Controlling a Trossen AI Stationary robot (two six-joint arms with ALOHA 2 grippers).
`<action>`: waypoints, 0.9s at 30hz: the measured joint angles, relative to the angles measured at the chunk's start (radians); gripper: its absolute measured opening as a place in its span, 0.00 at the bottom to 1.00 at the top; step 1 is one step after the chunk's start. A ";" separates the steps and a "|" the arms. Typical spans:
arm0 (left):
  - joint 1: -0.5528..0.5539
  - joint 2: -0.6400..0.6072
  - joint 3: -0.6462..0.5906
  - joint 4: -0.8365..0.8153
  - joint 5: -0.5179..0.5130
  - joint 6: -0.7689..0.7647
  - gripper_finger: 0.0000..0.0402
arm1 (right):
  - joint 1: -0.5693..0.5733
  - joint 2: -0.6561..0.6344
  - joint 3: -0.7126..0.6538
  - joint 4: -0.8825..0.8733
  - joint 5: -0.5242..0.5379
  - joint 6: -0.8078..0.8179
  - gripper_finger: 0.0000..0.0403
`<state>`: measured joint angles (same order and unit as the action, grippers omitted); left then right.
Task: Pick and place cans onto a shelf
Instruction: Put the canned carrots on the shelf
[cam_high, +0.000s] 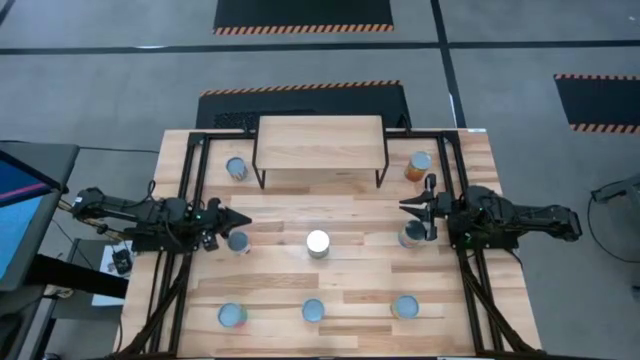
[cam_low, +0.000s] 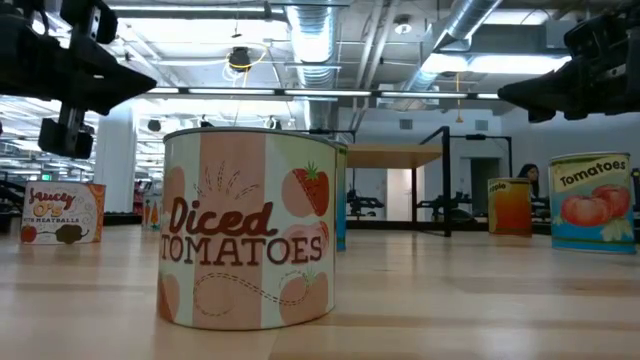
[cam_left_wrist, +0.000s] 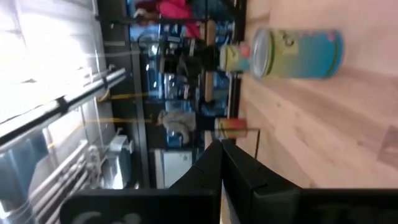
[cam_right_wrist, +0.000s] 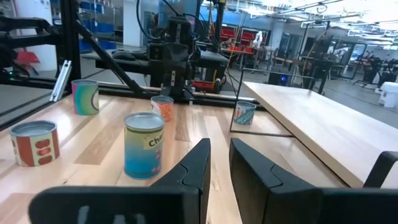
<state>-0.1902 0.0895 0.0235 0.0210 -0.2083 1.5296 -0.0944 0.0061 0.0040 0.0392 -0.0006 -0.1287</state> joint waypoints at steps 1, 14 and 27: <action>0.000 0.000 0.000 0.001 -0.016 0.000 0.00 | 0.000 0.000 0.000 0.002 0.000 0.000 0.21; 0.003 0.000 0.000 0.103 -0.483 -0.036 0.00 | 0.000 0.000 0.000 0.035 0.002 0.228 0.21; 0.003 0.000 0.000 0.104 -0.190 -0.129 0.00 | 0.001 0.000 0.000 0.052 0.005 0.435 0.21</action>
<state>-0.1875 0.0895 0.0235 0.1254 -0.3983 1.4006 -0.0933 0.0061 0.0040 0.0910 0.0044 0.3067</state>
